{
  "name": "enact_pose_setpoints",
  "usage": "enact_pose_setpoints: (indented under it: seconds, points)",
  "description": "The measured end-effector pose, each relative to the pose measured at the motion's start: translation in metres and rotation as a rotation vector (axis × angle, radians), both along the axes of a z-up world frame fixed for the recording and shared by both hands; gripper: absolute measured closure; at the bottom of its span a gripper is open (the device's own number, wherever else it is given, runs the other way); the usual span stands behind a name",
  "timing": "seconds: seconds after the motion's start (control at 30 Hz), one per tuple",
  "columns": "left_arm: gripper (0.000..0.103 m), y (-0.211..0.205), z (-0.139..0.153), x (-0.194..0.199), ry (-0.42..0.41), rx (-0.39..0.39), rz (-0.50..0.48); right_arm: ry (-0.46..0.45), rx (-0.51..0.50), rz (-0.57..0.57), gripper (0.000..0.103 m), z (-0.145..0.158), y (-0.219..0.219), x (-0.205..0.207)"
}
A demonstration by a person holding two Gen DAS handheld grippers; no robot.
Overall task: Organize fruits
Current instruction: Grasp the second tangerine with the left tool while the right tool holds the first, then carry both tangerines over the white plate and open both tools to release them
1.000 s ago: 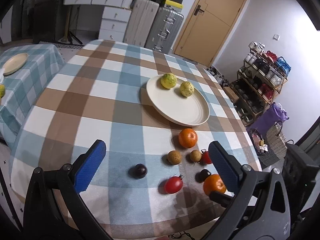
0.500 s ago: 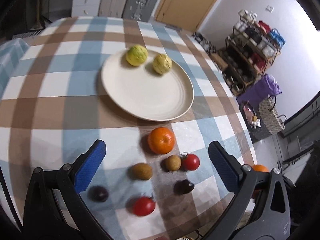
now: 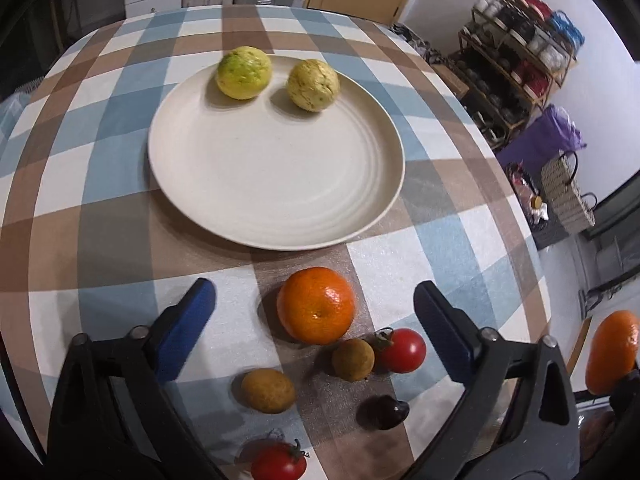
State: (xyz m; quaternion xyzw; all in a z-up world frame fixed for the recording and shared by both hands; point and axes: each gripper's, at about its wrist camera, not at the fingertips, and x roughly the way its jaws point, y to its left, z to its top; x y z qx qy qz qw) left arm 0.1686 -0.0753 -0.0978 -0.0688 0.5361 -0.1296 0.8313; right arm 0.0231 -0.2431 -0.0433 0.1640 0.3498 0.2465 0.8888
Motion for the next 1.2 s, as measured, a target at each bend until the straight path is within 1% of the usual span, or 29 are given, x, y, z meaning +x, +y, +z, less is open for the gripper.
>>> enact_pose_setpoints:
  seconds: [0.1,0.13,0.17,0.2,0.27,0.3,0.37,0.4,0.43,0.57,0.73,0.83,0.93,1.07,1.2]
  points:
    - [0.015,-0.006,-0.001,-0.001,-0.013,0.048,-0.022,0.003,-0.003,0.003,0.063,-0.001,0.002,0.0]
    - [0.02,-0.009,-0.002,-0.001,-0.017,0.068,-0.032,0.005,-0.001,0.005,0.063,-0.001,0.003,0.0]
    - [0.024,-0.01,-0.003,-0.002,-0.017,0.069,-0.042,0.008,0.001,0.006,0.063,-0.001,0.003,-0.001]
    - [0.026,-0.011,-0.004,-0.001,-0.008,0.059,-0.053,0.011,0.003,0.008,0.063,-0.002,0.004,0.0]
    - [0.036,-0.011,-0.006,-0.002,0.009,0.035,-0.066,0.014,0.001,0.01,0.063,-0.001,0.005,-0.001]
    - [0.038,-0.011,-0.007,-0.003,0.013,0.027,-0.069,0.015,-0.002,0.008,0.063,-0.002,0.005,-0.001]
    - [0.055,-0.011,-0.007,-0.004,0.005,0.029,-0.075,0.022,0.0,0.004,0.063,-0.003,0.005,0.0]
    - [0.057,-0.011,-0.006,-0.004,-0.004,0.041,-0.075,0.025,0.002,0.003,0.063,-0.004,0.005,0.0]
    - [0.062,-0.011,-0.006,-0.005,-0.007,0.04,-0.077,0.027,0.002,0.003,0.063,-0.004,0.004,0.0]
    - [0.064,-0.013,-0.006,-0.008,-0.001,0.002,-0.104,0.026,0.002,0.004,0.063,-0.004,0.004,0.0]
    - [0.065,-0.016,0.0,-0.012,-0.023,-0.016,-0.132,0.032,0.004,-0.001,0.063,-0.005,0.003,0.002]
    - [0.065,-0.015,0.004,-0.014,-0.037,-0.012,-0.135,0.032,0.004,0.0,0.063,-0.005,0.003,0.002]
    - [0.065,-0.013,0.008,-0.016,-0.046,-0.029,-0.134,0.035,0.002,-0.002,0.063,-0.006,0.002,0.002]
    - [0.065,-0.008,0.02,-0.022,-0.069,-0.071,-0.147,0.038,-0.005,-0.007,0.063,-0.009,0.003,0.004]
    - [0.065,-0.002,0.035,-0.026,-0.103,-0.106,-0.143,0.085,-0.018,-0.007,0.063,-0.021,0.004,0.013]
